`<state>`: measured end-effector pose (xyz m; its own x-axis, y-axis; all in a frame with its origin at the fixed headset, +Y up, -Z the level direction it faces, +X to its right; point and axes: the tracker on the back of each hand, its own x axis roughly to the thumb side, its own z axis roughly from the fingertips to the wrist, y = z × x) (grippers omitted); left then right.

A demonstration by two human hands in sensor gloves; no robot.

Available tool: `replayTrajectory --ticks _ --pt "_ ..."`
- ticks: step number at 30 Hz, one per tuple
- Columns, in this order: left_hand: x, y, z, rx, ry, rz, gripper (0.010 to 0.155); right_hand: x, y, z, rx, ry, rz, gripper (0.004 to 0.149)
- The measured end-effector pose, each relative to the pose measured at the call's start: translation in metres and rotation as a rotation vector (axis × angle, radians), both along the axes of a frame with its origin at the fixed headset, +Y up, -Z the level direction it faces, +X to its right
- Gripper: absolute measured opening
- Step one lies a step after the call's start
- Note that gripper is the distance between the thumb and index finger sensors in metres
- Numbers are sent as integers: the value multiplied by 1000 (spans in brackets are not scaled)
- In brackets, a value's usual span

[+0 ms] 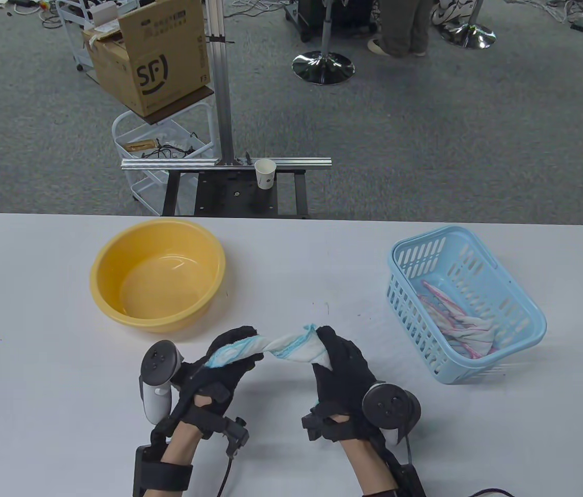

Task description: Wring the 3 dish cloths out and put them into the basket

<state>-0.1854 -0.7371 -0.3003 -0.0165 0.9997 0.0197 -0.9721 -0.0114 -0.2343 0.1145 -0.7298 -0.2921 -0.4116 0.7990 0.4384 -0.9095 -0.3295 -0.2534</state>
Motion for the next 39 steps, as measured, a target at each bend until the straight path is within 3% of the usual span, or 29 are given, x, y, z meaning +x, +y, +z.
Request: replayTrajectory --ticks 4,7,11,16,25,35,39 --pt "-29 -10 1 -28 56 66 58 6 -7 -7 -101 63 -73 50" --pt "-33 -8 3 -22 -5 111 65 5 -9 -10 -143 110 -81 48" --pt "-12 -1 5 -68 -229 -20 79 -1 -7 -9 -156 154 -11 47" --pt "25 -15 7 -125 -359 -255 93 -14 -7 -8 -225 286 -91 47" --pt "47 -39 8 -256 -583 -25 106 -37 -13 -6 -401 605 -297 52" --pt "61 -58 8 -357 -746 170 89 -41 -19 -6 -488 705 -286 55" --pt "63 -58 8 -357 -781 205 63 -38 -21 -8 -488 674 -288 56"
